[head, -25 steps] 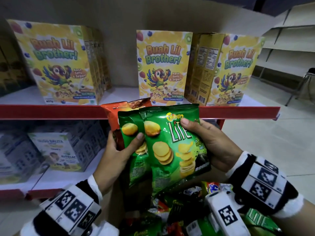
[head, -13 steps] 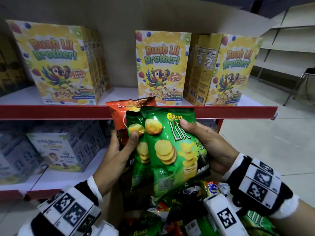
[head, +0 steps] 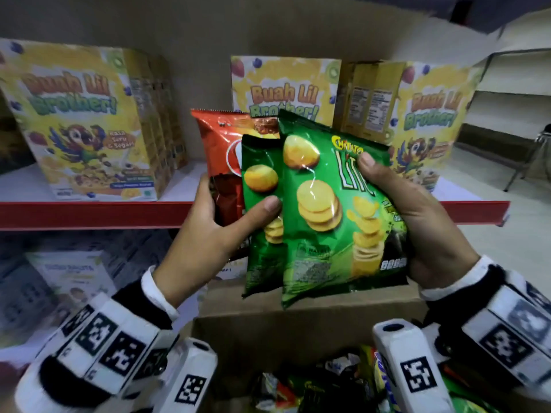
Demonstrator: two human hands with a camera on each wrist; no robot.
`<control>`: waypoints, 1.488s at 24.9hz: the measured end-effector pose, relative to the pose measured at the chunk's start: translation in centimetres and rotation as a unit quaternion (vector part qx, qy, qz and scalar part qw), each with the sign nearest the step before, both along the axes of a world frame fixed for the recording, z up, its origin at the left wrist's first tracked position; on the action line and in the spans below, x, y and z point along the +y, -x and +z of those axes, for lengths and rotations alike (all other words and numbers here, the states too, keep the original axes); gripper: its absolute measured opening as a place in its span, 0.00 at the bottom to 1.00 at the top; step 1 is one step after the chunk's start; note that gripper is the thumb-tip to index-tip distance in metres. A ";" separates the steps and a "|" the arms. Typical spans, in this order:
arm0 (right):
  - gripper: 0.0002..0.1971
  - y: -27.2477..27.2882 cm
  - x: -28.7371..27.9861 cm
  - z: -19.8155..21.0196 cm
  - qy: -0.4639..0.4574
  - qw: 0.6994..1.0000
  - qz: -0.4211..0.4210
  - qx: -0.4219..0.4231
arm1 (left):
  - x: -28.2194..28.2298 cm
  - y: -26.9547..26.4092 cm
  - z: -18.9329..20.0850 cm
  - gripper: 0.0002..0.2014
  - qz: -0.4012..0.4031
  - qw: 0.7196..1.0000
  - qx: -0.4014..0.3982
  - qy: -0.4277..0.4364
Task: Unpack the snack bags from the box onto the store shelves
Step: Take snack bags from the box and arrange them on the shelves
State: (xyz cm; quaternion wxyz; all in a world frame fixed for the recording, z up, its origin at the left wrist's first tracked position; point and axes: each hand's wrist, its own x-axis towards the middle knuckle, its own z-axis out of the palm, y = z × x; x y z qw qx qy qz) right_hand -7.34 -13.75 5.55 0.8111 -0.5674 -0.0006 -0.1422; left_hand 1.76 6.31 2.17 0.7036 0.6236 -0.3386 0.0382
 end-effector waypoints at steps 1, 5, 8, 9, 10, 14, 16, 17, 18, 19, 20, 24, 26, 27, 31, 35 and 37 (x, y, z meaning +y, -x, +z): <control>0.23 -0.6 -0.1 0.1 0.006 1.000 -0.004 0.005 | -0.2 -0.6 0.0 0.31 0.002 1.000 -0.003 -0.003; 0.22 -3.4 -0.7 1.9 0.025 0.999 -0.001 0.020 | -0.7 -3.8 1.0 0.25 -0.001 1.000 -0.007 -0.009; 0.22 -5.3 -0.7 4.7 0.019 0.999 0.018 0.048 | -0.8 -5.0 3.3 0.24 0.024 1.000 -0.014 -0.010; 0.22 -5.9 -0.6 5.8 0.021 0.998 0.022 0.062 | -0.8 -5.2 4.2 0.25 0.031 0.999 -0.011 -0.011; 0.22 -6.3 -0.4 7.1 0.024 0.996 0.022 0.080 | -0.7 -5.3 5.4 0.25 0.036 0.999 0.003 -0.016; 0.22 -6.1 0.9 12.4 0.018 0.989 0.009 0.149 | 0.7 -4.2 10.1 0.23 0.060 0.995 0.073 -0.040; 0.21 -5.1 1.7 15.5 0.010 0.985 0.001 0.174 | 1.5 -2.9 12.8 0.25 0.063 0.990 0.118 -0.048; 0.20 -4.6 2.0 16.6 0.013 0.982 -0.004 0.187 | 1.6 -2.3 13.8 0.27 0.065 0.986 0.147 -0.046; 0.20 -4.0 2.3 18.2 0.023 0.979 -0.009 0.204 | 1.9 -1.6 15.3 0.29 0.069 0.981 0.176 -0.041; 0.21 -3.4 2.7 20.4 0.037 0.975 -0.014 0.221 | 2.1 -0.9 17.3 0.30 0.075 0.976 0.199 -0.042; 0.23 -2.6 3.0 22.5 0.049 0.969 -0.025 0.240 | 2.3 -0.1 19.3 0.31 0.080 0.971 0.221 -0.049; 0.23 0.2 4.0 31.7 0.067 0.960 -0.042 0.268 | 3.6 3.0 27.9 0.31 0.080 0.957 0.262 -0.099; 0.26 1.1 4.2 36.4 0.094 0.957 -0.040 0.273 | 4.0 4.0 32.3 0.41 0.086 0.952 0.275 -0.101; 0.26 1.6 4.4 38.9 0.096 0.958 -0.033 0.269 | 4.2 4.6 34.8 0.46 0.084 0.952 0.278 -0.097; 0.22 3.2 4.7 50.7 0.075 0.972 0.005 0.223 | 5.1 5.7 46.1 0.46 0.093 0.968 0.227 -0.059; 0.22 3.1 5.3 59.1 0.102 0.984 0.022 0.146 | 5.5 4.8 54.3 0.34 0.093 0.985 0.140 -0.024; 0.22 2.0 5.4 62.8 0.113 0.988 0.023 0.106 | 5.7 2.7 57.6 0.30 0.084 0.990 0.110 -0.009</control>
